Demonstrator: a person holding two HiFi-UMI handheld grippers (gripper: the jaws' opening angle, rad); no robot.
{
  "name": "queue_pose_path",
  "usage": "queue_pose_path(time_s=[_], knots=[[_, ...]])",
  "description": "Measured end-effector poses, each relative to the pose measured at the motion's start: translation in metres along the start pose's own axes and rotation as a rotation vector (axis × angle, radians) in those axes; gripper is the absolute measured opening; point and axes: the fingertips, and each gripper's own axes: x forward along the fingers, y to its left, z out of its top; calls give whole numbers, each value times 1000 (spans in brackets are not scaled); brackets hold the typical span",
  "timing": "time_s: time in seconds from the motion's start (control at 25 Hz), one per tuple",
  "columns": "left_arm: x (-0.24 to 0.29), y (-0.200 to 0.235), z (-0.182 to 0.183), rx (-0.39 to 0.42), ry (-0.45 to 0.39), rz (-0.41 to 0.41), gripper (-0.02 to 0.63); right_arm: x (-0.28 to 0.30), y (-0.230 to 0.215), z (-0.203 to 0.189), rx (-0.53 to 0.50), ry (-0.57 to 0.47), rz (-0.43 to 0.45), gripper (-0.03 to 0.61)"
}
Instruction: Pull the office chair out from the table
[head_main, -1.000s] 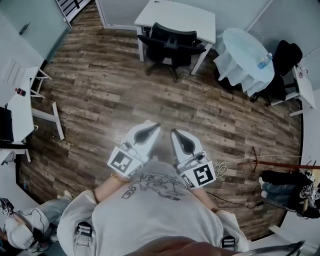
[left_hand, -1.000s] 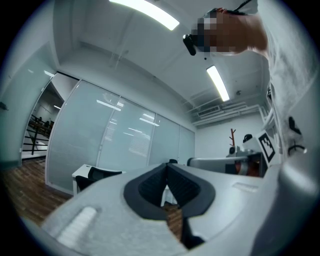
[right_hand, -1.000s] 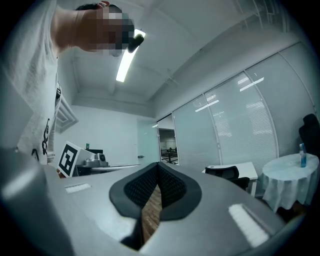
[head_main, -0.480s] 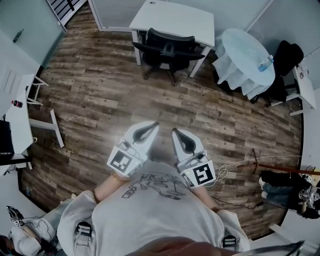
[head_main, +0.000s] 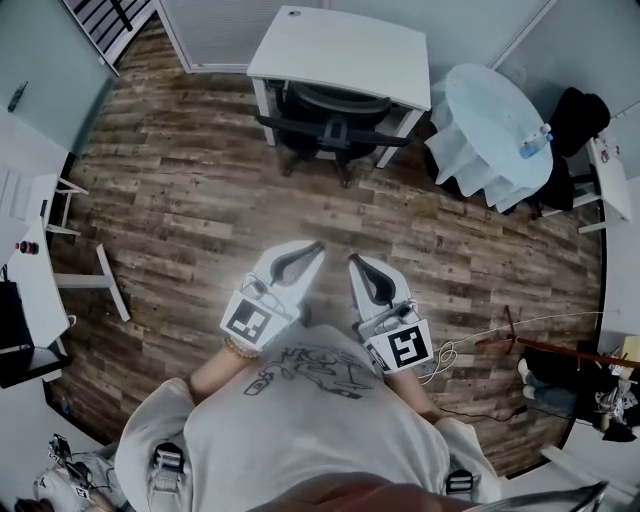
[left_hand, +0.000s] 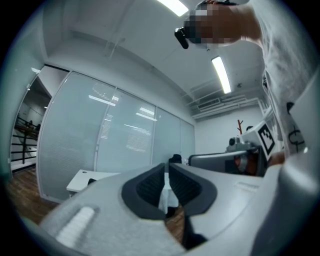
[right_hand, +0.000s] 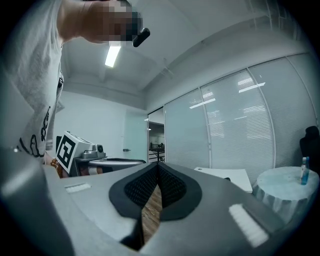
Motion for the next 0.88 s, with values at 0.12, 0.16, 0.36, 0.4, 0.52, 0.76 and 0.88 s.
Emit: queue_pose_path(time_s=[0.12,0.16,0.36,0.4,0.52,0.76,0.88], knots=[[24,37,-1,24,16,-17,50,36,-28,0,-22,18,-7,6],[31,48,-3,30,22,-23,57,48,-36,-1,-33,26,-10,8],[60,105,-14,76,62,-37,82,101,-72,-8,-79,57,-29,18],[65,115,-16,90,69,-41,88,110,-78,-9,-94,64,-31,26],[80,143,-22,136,94,-53,107,135,-96,-20,-170,112,-27,35],[109,192,-48,257,197,-94,125,172,-131,-40,-294,208,-21,51],[120,211,-66,306,262,-124,148,187,-146,-53,-347,259,-18,64]])
